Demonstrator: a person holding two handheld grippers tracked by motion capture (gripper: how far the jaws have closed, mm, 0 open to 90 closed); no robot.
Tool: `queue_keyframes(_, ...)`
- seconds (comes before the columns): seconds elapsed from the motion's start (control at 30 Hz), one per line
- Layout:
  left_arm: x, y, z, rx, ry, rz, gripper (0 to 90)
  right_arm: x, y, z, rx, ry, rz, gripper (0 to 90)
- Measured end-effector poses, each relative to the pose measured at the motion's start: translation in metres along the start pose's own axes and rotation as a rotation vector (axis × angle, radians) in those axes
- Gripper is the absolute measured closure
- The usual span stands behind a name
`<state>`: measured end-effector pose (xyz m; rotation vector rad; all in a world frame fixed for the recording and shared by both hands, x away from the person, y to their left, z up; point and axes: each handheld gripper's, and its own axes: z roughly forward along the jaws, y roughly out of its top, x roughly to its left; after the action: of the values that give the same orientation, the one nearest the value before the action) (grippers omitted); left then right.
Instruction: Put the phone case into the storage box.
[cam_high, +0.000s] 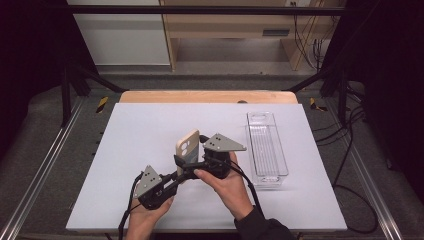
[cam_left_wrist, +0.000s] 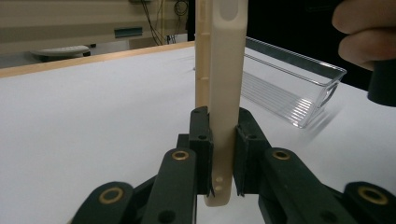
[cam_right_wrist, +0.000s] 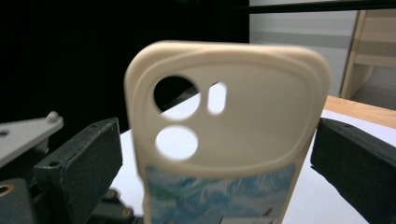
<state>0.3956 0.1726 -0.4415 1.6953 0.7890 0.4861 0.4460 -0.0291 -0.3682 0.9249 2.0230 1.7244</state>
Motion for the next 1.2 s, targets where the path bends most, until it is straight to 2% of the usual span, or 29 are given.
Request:
queue_keyframes(0.2,-0.001,0.000,0.000,0.001,-0.005,0.000,79.8,-0.003,0.002,0.005,-0.007,-0.007,0.032,2.5)
queue_keyframes(0.3,-0.002,-0.001,0.002,0.005,-0.009,-0.001,79.8,-0.003,0.003,0.006,-0.013,0.004,0.035,3.3)
queue_keyframes(0.57,-0.002,-0.002,0.003,0.011,-0.017,-0.012,79.8,-0.003,0.006,0.003,-0.025,-0.005,0.036,9.7)
queue_keyframes(0.83,-0.003,-0.002,0.005,0.012,-0.007,-0.018,79.8,-0.004,0.007,0.003,0.001,-0.026,0.036,10.5)
queue_keyframes(1.0,0.000,-0.004,0.006,0.016,0.002,-0.028,79.6,-0.004,0.009,0.006,0.039,-0.046,0.051,11.1)
queue_keyframes(1.07,0.001,-0.004,0.006,0.012,0.009,-0.018,79.4,-0.004,0.011,0.008,0.050,-0.050,0.060,11.2)
queue_keyframes(1.1,0.002,-0.004,0.006,0.005,0.006,-0.011,78.9,-0.005,0.011,0.009,0.053,-0.052,0.064,11.2)
queue_keyframes(1.13,0.002,-0.003,0.005,-0.003,0.008,-0.006,70.5,-0.006,0.013,0.012,0.060,-0.066,0.056,11.3)
queue_keyframes(1.17,0.003,-0.003,0.005,-0.009,0.013,-0.004,70.5,-0.006,0.013,0.012,0.060,-0.066,0.056,11.3)
queue_keyframes(1.2,0.004,-0.002,0.004,-0.014,0.017,0.003,65.5,-0.008,0.014,0.012,0.060,-0.075,0.052,11.3)
